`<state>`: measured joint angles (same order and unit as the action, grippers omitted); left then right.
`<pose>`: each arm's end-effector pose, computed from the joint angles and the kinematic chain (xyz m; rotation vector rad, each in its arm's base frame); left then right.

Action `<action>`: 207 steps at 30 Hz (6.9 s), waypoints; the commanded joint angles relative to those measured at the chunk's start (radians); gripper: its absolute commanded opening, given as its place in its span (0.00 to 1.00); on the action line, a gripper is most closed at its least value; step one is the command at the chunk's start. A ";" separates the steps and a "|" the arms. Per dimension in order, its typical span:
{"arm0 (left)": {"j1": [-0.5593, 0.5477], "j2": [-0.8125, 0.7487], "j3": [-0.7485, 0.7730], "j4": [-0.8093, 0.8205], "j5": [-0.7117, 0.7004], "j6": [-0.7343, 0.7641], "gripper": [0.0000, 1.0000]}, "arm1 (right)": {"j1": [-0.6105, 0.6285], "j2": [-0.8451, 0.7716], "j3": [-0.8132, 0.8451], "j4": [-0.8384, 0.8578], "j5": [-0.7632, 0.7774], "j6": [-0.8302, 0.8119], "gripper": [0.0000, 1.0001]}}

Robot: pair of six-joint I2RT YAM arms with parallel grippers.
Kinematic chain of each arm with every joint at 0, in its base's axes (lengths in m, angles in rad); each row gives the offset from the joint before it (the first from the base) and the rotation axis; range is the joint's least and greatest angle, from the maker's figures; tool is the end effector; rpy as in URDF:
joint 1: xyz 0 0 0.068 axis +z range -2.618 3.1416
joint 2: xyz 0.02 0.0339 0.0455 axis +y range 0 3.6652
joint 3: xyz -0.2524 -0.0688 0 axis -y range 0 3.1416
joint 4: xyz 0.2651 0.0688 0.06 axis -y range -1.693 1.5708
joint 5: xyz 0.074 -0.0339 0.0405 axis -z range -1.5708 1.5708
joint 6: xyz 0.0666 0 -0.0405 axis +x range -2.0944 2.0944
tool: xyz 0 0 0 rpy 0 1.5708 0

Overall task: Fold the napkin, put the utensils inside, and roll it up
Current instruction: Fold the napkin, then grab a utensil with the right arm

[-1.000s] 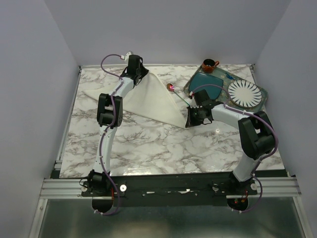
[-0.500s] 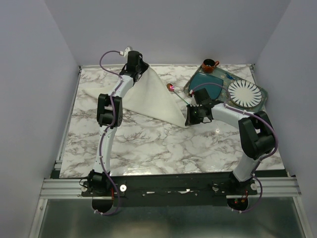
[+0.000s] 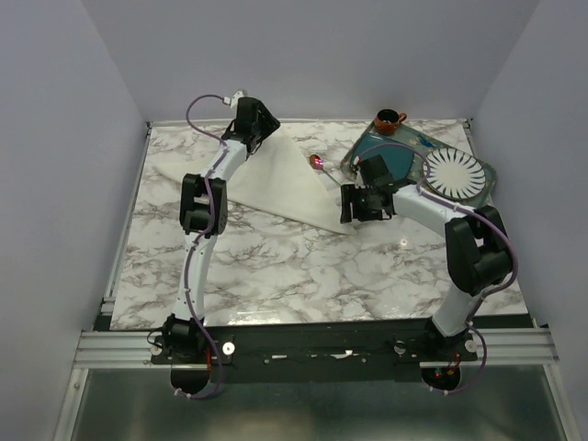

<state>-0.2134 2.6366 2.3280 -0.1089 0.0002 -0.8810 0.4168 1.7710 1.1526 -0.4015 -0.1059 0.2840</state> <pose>0.6257 -0.1356 0.1552 -0.6743 1.9448 -0.6967 0.3578 0.1661 0.1366 -0.2141 2.6249 0.3866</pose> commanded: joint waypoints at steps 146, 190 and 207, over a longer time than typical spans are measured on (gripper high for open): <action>0.177 -0.881 -1.273 0.003 0.008 0.079 0.21 | 0.059 -0.040 -0.140 0.066 -0.106 0.021 0.33; -0.357 -1.339 -1.262 -0.199 0.007 0.225 0.77 | -0.013 0.702 0.983 -0.372 0.025 -0.342 0.40; -0.204 -0.874 -1.006 -0.039 0.380 -0.059 0.78 | -0.015 0.674 0.994 -0.346 0.028 -0.393 0.01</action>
<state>-0.4522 1.6756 1.2755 -0.2741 0.2234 -0.8265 0.4057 2.4424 2.1315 -0.7380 -0.0826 -0.0662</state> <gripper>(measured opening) 0.767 0.016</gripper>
